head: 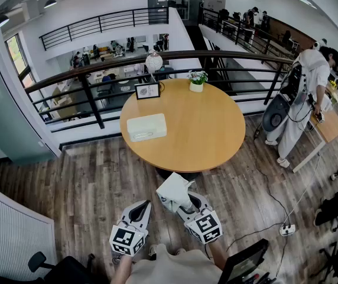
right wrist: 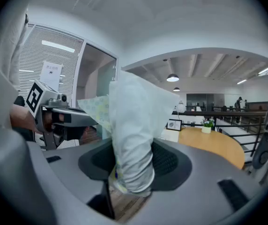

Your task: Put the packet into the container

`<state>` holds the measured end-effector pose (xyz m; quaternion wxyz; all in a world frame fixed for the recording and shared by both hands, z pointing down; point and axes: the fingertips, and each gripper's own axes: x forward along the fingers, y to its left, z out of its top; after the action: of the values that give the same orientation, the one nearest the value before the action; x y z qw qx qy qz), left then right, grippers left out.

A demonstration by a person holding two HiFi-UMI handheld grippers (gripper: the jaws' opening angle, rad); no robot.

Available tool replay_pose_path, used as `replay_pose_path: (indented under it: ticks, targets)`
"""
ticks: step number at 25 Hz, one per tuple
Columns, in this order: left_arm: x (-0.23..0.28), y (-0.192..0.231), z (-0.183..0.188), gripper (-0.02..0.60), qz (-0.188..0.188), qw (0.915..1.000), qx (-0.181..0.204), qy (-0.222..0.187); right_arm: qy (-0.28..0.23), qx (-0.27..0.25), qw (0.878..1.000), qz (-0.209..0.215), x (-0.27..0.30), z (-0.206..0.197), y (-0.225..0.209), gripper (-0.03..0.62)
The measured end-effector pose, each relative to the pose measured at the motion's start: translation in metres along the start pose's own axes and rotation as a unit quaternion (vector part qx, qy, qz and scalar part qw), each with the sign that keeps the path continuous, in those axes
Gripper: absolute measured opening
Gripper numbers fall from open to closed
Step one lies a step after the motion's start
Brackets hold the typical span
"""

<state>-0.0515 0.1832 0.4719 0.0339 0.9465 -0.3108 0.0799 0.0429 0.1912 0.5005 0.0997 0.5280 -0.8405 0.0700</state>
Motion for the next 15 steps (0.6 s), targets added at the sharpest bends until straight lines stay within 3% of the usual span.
replay_pose_path:
  ticks: [15]
  targets:
    - [0.003, -0.013, 0.003, 0.005, -0.002, 1.0000, 0.003, -0.003, -0.006, 0.002, 1.000, 0.009, -0.011, 0.000, 0.000, 0.209]
